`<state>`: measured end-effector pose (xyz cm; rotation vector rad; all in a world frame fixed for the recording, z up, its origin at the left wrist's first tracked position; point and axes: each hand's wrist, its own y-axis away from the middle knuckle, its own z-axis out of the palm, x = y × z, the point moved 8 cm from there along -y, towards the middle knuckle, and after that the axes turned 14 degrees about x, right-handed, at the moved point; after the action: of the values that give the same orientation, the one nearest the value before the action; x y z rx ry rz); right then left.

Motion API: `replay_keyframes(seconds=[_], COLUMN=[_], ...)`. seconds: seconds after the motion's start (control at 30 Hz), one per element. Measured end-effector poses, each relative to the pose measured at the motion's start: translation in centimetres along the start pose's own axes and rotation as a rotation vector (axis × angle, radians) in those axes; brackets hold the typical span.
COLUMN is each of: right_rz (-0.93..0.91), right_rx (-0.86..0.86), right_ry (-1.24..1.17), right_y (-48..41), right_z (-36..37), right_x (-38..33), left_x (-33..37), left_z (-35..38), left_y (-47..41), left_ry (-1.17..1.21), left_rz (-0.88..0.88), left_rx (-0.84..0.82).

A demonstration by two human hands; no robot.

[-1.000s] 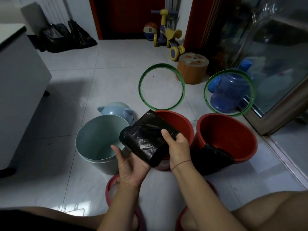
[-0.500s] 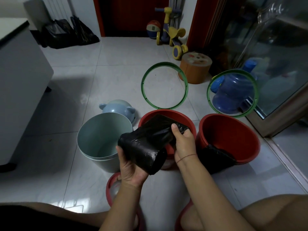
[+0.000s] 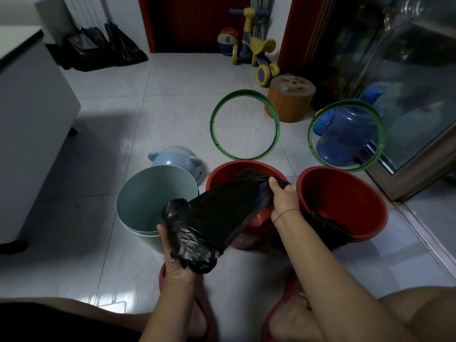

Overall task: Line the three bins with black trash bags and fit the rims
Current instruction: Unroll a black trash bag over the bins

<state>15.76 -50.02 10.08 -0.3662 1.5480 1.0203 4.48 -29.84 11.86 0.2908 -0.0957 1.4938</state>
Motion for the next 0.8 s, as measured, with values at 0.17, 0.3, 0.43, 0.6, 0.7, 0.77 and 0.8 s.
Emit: replay_keyframes(seconds=[0.17,0.3,0.43,0.6,0.7,0.77,0.8], right_rz=[-0.087,-0.152,-0.213,-0.250,-0.239,-0.243,-0.260], right_rx=[-0.029,-0.130,-0.156,-0.162,-0.169,-0.166,-0.159], right_ry=[0.191,0.390,0.510,0.573,0.584,0.670,0.756], right_y=[-2.2,-2.0,-1.6,-1.8,-2.1,-2.3,-2.2], right_z=[0.6,1.2,0.7,0.2,0.2,0.2,0.0], right_x=[-0.2,0.3,0.6,0.9,1.5,1.9,1.9], left_x=[0.1,2.4,4.9,7.3,8.0,7.5,7.1], left_z=[-2.4,-4.4,-6.7,-4.7,-4.8,-3.9,-3.9], left_y=[1.6,2.8,2.5,2.9,2.6,2.5,2.1], left_ry=[-0.039,-0.137,-0.080,-0.089,-0.039,-0.021,-0.047], left_rz=[-0.151,-0.112,-0.059,-0.034,-0.055,-0.066,-0.062], left_rx=[-0.029,0.154,0.300,0.246,0.229,0.208,0.249])
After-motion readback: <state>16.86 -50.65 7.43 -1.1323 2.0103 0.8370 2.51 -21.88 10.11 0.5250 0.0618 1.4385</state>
